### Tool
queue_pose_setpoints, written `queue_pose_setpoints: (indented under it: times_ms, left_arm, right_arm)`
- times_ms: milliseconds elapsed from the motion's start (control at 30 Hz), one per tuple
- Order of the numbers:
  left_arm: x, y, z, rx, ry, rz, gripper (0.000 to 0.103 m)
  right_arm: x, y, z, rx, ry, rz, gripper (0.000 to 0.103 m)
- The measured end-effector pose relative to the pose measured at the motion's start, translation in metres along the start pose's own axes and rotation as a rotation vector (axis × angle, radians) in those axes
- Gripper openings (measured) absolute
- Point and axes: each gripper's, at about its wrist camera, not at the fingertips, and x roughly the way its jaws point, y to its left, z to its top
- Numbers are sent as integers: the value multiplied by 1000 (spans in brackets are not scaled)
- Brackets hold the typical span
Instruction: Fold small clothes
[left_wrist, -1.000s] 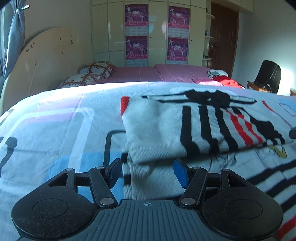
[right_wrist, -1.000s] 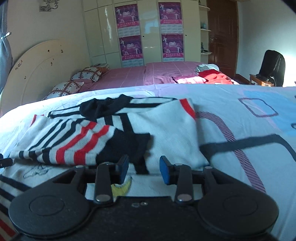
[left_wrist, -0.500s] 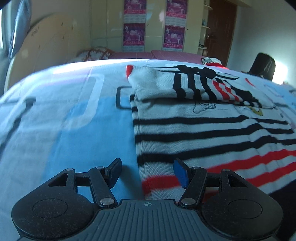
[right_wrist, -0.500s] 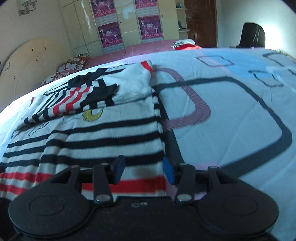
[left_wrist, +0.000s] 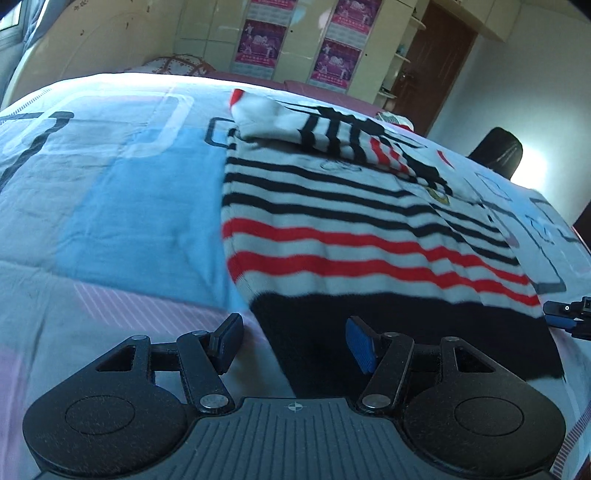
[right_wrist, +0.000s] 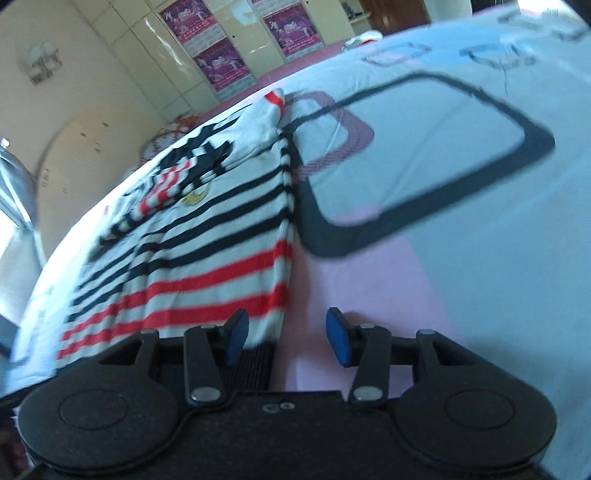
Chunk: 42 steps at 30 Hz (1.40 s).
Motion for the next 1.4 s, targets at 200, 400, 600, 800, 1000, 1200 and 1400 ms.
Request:
queue_pose_setpoints:
  times_ms: [200,400,600,800,1000,1200,1400]
  left_arm:
    - [-6,-21,-15,18,17,-1,43]
    - [-7,-23,-19,-19,2,-11,34]
    - [-1,-10,-22,-113,-13,-42,12]
    - [-26,2,-28,-234,-157,-133,5]
    - [-13,17,-44,-273,-83,-58,5]
    - [-17,21,-35,-352,-164,-109,5]
    - [-25,22,25,-330,-306,-161,5]
  right_arm:
    - [-15,-12,-25,69,80,178,42]
    - [-12,-16,-30,131,112,256,31]
    - [4,-14,-31,124,147,267,7]
    - [-22,1,-22,9,55,288,6]
    - [-19,-13,-23,-20,82,240,6]
    - [-19,-10,-12,-5,48,256,6]
    - [-28,19,46,-107,-100,282,6]
